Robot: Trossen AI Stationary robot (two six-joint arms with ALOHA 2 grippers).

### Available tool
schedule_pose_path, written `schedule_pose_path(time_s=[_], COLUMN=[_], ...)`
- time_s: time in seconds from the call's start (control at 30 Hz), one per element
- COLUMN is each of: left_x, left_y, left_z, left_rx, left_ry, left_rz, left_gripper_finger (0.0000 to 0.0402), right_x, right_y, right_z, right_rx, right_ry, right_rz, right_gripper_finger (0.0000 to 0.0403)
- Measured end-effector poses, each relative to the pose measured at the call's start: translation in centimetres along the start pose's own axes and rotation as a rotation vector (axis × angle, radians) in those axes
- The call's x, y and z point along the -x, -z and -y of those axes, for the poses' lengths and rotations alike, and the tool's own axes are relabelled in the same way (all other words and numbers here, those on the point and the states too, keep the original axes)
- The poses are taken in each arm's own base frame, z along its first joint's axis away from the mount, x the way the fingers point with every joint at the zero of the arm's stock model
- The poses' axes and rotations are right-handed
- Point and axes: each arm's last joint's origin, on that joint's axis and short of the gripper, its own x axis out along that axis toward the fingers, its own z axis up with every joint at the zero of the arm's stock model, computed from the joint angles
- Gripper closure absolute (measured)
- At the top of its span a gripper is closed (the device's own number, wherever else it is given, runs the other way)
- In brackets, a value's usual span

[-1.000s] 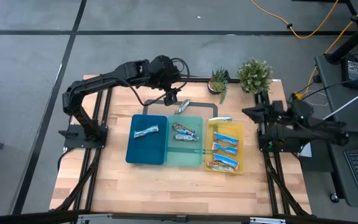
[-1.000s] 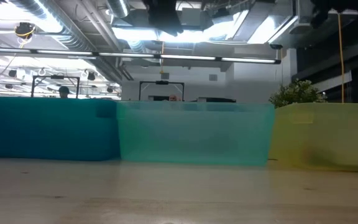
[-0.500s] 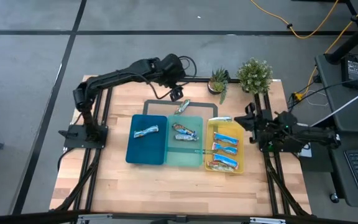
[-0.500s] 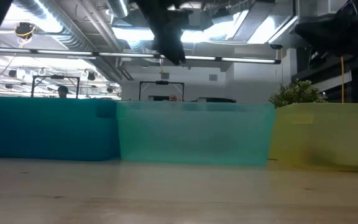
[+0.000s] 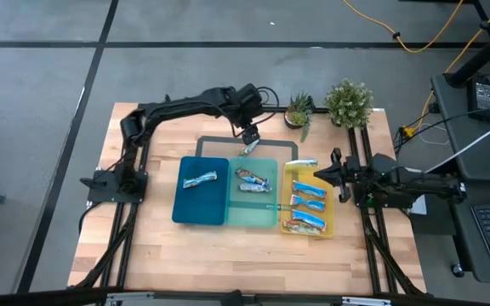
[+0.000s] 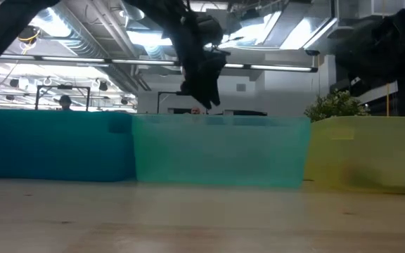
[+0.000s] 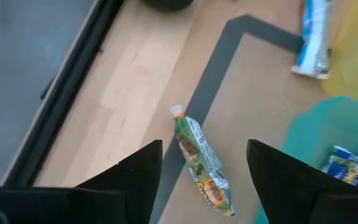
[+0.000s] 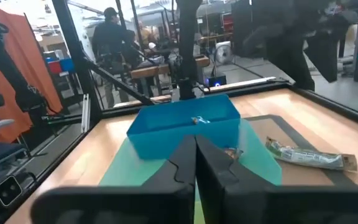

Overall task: Pick and place Granola Bars by type
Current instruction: Put the left yellow granola bar into the green bin

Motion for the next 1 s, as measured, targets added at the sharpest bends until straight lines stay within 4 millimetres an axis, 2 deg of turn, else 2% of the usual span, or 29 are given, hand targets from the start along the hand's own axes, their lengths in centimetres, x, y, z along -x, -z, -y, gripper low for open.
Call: schedule_pose_path(time_s=[0.3,0.53,1.0], left_x=[-2.9,-6.4,-9.3], left_y=[0.8,1.9,2.6], left_z=[0.3,0.2,0.7], left_rx=[0.024,0.055,0.019], left_ry=[0.009,0.017,0.002], left_rz=[-0.089,-0.187,-0.215], left_gripper_finger=[0.0176,0.0171,0.0117], right_x=[0.0,0.0,0.0], right_y=[0.0,0.0,0.0], right_z=[0.0,0.0,0.0], right_rx=[0.034,0.087,0.086], right_ry=[0.000,0.001,0.001], right_rz=[0.000,0.001,0.000], right_gripper_finger=[0.0398,0.0373,0.0373])
